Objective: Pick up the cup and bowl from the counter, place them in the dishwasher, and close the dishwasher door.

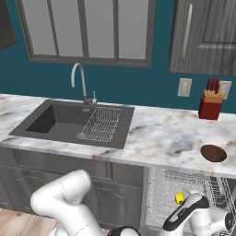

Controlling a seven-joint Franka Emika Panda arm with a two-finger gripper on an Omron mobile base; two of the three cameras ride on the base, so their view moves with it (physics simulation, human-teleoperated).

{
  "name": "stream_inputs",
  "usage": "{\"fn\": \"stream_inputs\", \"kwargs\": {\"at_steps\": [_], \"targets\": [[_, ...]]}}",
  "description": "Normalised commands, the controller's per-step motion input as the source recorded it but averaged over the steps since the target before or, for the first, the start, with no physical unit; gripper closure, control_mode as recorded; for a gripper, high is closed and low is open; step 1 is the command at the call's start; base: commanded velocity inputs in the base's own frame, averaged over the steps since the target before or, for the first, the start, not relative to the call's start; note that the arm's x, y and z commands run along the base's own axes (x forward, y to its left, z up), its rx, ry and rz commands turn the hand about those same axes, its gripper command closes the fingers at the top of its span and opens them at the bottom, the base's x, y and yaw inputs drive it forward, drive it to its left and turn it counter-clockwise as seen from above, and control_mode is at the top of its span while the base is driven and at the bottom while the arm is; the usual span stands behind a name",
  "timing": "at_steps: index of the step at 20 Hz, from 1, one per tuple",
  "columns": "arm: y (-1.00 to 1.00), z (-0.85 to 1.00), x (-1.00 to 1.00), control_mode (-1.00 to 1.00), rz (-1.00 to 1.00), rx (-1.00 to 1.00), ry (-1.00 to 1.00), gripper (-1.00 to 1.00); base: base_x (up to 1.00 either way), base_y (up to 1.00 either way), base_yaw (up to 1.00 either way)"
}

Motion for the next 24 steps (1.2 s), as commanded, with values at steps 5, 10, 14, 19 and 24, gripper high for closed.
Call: {"fn": "stream_inputs", "kwargs": {"at_steps": [5, 10, 14, 19, 24], "targets": [[-0.27, -0.47, 0.06, -1.00, 0.10, 0.00, 0.01, 1.00, 0.00, 0.00, 0.00], [-0.34, -0.28, 0.09, -1.00, 0.09, 0.00, 0.00, 1.00, 0.00, 0.00, 0.00], [-0.32, -0.44, 0.16, -1.00, 0.09, 0.00, 0.00, 1.00, 0.00, 0.00, 0.00], [-0.25, -0.54, 0.16, -1.00, 0.10, 0.00, 0.00, 1.00, 0.00, 0.00, 0.00], [-0.12, -0.64, 0.07, -1.00, 0.12, 0.00, 0.00, 1.00, 0.00, 0.00, 0.00]]}}
